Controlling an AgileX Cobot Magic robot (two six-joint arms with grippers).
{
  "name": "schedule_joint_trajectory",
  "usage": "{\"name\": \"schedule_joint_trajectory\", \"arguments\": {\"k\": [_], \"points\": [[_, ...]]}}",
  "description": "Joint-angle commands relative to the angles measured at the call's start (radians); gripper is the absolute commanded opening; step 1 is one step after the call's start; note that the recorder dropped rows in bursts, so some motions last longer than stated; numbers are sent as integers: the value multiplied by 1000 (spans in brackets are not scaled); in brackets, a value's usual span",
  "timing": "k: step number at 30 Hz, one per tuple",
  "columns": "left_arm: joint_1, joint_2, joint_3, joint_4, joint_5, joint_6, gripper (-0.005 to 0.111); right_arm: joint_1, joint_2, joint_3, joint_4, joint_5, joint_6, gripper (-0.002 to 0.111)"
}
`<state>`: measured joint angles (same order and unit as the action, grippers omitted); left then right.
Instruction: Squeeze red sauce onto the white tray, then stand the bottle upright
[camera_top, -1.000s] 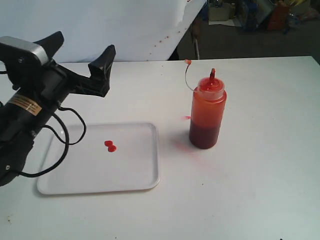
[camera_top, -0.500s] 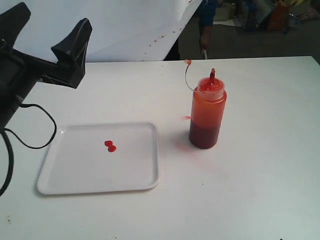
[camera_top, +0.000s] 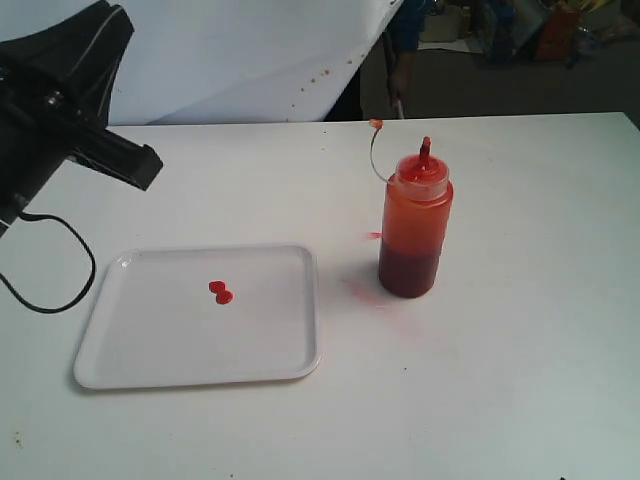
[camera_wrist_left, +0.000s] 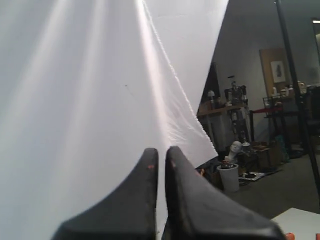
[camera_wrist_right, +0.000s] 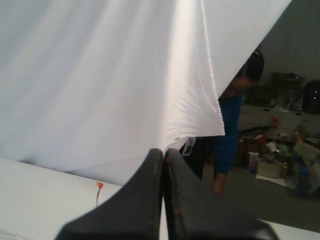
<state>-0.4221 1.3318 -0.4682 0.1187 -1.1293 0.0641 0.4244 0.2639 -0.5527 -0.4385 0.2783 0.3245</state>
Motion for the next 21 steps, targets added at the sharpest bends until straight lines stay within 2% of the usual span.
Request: {"name": "schedule_joint_trajectory", "arguments": {"k": [1, 8, 21], "points": [[4, -7, 4, 83, 9, 0, 0, -5, -61, 9, -15, 73, -9, 0], [4, -30, 34, 104, 1, -13, 1, -5, -95, 9, -93, 236, -9, 0], [4, -343, 172, 102, 50, -64, 1, -5, -95, 9, -93, 231, -9, 0]]}}
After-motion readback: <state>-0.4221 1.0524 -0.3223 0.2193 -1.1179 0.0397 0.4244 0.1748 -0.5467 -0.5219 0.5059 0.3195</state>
